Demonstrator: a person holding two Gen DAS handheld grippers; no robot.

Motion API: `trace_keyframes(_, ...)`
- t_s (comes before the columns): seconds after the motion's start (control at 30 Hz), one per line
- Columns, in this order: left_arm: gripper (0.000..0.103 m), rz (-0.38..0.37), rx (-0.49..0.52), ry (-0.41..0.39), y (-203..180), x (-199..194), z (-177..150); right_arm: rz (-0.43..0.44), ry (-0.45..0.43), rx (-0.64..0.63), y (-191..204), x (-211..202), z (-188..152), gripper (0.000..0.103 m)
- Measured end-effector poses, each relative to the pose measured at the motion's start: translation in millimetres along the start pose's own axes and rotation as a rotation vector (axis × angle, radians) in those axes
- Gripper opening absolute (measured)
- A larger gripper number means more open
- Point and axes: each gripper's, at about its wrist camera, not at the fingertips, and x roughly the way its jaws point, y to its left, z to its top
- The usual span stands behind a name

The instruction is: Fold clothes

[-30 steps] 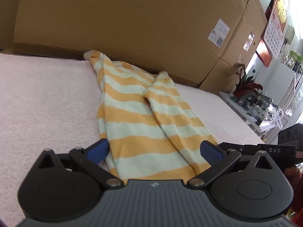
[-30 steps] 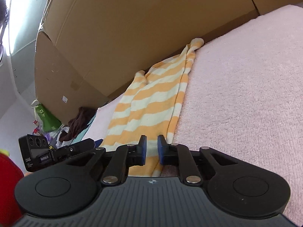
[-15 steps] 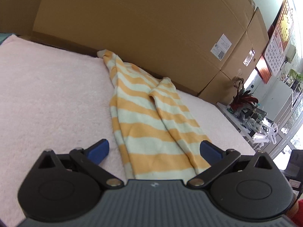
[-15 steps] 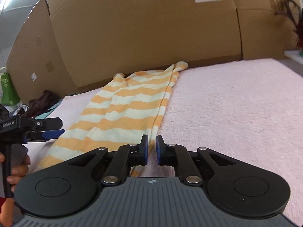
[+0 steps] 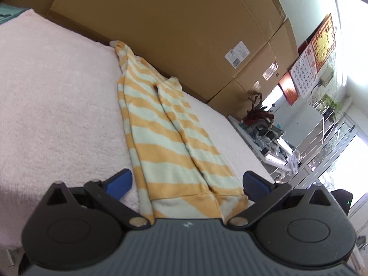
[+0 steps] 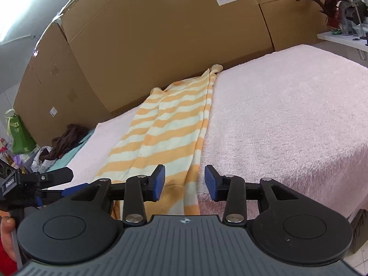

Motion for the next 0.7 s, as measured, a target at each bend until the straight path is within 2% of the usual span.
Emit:
trace_keyframes(0.03, 0.101, -0.011, -0.013, -0.012, 2, -1, -1, 0.007, 0.002, -0.016, 2, -1, -1, 0.044)
trace_keyframes(0.1, 0.099, 0.002, 0.024, -0.007, -3, 2, -2, 0.013, 0.0, -0.063, 7, -1, -4, 0.043)
trace_keyframes(0.13, 0.092, 0.014, 0.048, -0.006, -5, 3, -4, 0.005, -0.005, -0.082, 9, 0, -6, 0.04)
trace_keyframes(0.17, 0.087, 0.027, 0.071, -0.007, -7, 5, -5, 0.004, -0.006, -0.087, 10, 2, -6, 0.027)
trace_keyframes(0.2, 0.075, 0.038, 0.076, -0.016, -6, 5, -6, 0.005, -0.007, -0.088, 10, 3, -7, 0.021)
trace_keyframes(0.27, 0.066, 0.052, 0.069, -0.032, -3, 2, -8, 0.018, -0.015, -0.054, 6, 3, -8, 0.018)
trace_keyframes(0.33, 0.051, 0.053, 0.05, -0.034, 3, -2, -8, 0.022, -0.021, -0.044, 3, 0, -8, 0.015)
trace_keyframes(0.43, 0.039, 0.04, 0.005, -0.036, 11, -9, -10, 0.019, -0.029, -0.04, 0, -5, -9, 0.012)
trace_keyframes(0.5, 0.035, 0.051, -0.002, -0.042, 14, -11, -11, 0.02, -0.032, -0.033, -2, -5, -9, 0.012)
trace_keyframes(0.57, 0.042, 0.051, -0.014, -0.045, 15, -14, -10, 0.032, -0.037, -0.031, -2, -6, -10, 0.013)
trace_keyframes(0.63, 0.062, 0.032, 0.013, -0.035, 10, -21, -11, 0.044, -0.041, -0.029, -3, -8, -10, 0.021)
trace_keyframes(0.67, 0.066, 0.031, 0.045, -0.027, 6, -25, -13, 0.05, -0.044, -0.028, -3, -8, -10, 0.034)
trace_keyframes(0.7, 0.071, 0.03, 0.077, -0.019, 1, -30, -14, 0.062, -0.051, -0.028, -3, -12, -10, 0.041)
